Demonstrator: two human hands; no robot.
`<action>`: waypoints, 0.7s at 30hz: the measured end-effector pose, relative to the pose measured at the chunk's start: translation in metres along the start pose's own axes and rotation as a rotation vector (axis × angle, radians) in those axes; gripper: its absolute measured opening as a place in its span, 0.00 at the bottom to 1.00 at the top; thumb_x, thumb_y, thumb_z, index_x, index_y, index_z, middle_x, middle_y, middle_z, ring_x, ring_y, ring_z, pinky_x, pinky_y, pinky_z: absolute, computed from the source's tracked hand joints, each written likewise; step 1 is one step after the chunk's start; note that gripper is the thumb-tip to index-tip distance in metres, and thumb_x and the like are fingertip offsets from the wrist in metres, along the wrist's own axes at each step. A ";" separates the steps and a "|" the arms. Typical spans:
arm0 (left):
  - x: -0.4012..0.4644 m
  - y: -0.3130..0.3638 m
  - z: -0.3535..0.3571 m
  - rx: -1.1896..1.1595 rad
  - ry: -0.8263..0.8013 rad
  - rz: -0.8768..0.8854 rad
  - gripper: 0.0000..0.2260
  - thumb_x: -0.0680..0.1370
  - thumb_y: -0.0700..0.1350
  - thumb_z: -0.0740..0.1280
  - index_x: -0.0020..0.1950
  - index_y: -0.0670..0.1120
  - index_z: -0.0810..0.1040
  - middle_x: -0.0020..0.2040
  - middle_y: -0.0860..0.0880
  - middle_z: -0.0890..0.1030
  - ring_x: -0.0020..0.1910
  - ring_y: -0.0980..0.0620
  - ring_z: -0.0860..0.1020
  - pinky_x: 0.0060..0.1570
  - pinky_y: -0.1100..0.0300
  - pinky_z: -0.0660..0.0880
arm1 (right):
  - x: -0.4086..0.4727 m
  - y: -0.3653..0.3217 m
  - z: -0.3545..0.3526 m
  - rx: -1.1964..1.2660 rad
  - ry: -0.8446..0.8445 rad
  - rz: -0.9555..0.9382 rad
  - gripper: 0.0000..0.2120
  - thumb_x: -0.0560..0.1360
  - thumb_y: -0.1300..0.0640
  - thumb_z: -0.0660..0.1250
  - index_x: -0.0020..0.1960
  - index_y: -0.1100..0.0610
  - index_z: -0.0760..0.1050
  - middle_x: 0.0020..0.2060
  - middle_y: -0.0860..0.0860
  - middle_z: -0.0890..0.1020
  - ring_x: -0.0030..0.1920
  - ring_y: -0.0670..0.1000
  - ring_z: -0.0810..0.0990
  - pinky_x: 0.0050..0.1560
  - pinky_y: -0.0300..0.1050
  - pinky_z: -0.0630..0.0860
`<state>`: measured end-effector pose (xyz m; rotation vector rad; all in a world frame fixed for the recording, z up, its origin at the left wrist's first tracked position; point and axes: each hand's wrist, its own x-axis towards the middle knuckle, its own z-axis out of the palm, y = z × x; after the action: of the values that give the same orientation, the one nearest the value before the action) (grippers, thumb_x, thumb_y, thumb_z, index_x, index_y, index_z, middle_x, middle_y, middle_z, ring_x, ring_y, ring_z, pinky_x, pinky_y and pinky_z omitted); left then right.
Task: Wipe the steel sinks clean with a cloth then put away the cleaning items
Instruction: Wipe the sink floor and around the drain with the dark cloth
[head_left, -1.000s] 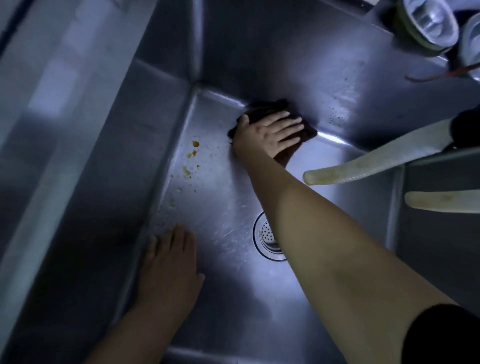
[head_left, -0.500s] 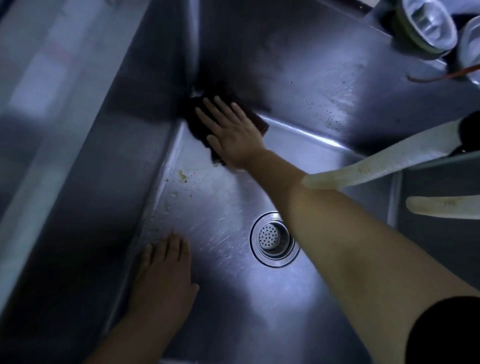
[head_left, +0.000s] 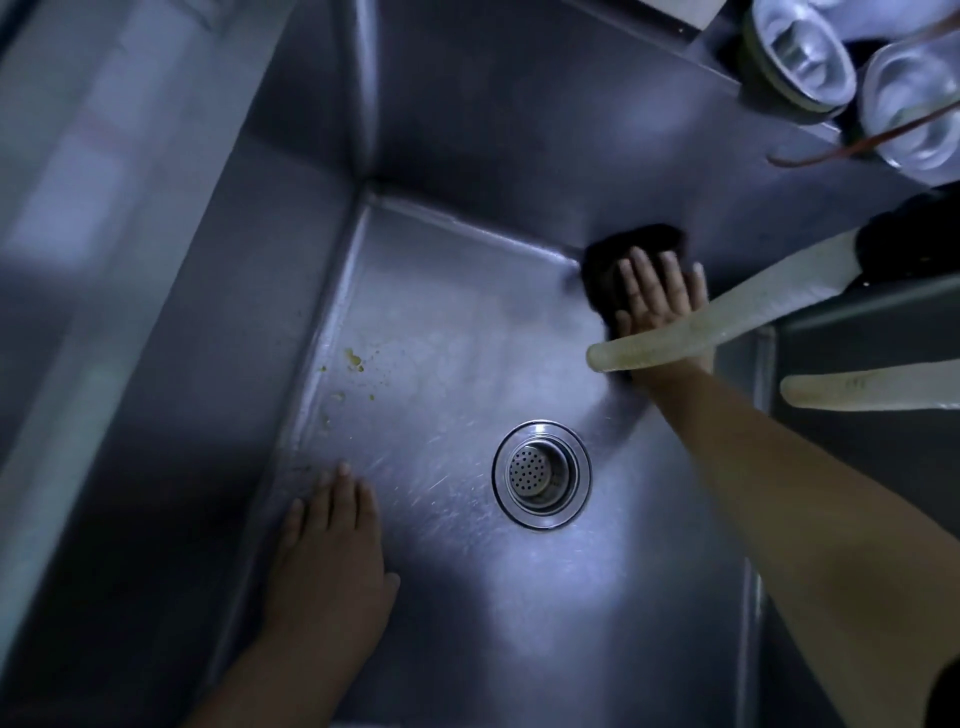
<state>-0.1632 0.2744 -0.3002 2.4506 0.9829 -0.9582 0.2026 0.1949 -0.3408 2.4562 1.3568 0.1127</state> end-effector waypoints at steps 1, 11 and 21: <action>0.000 0.000 0.000 -0.003 0.000 0.001 0.40 0.77 0.60 0.58 0.76 0.40 0.41 0.77 0.40 0.38 0.76 0.44 0.43 0.74 0.49 0.44 | -0.011 0.007 0.003 0.009 -0.039 0.101 0.29 0.79 0.48 0.43 0.77 0.58 0.49 0.77 0.54 0.53 0.76 0.58 0.49 0.74 0.53 0.37; 0.001 -0.001 0.000 -0.040 -0.021 0.000 0.40 0.77 0.60 0.58 0.76 0.40 0.41 0.77 0.40 0.37 0.76 0.42 0.41 0.74 0.48 0.44 | 0.000 -0.042 0.003 0.419 -0.002 0.502 0.33 0.78 0.48 0.55 0.76 0.64 0.48 0.73 0.69 0.48 0.74 0.66 0.47 0.69 0.44 0.28; 0.003 0.001 -0.002 -0.043 -0.035 0.006 0.37 0.79 0.56 0.57 0.76 0.39 0.40 0.76 0.39 0.37 0.76 0.42 0.42 0.74 0.49 0.43 | 0.031 -0.131 -0.020 0.297 -0.034 0.358 0.29 0.80 0.46 0.50 0.77 0.52 0.45 0.75 0.64 0.45 0.75 0.64 0.47 0.73 0.61 0.43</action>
<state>-0.1598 0.2763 -0.3011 2.3924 0.9737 -0.9648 0.1086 0.2902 -0.3670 2.9149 0.9632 -0.0511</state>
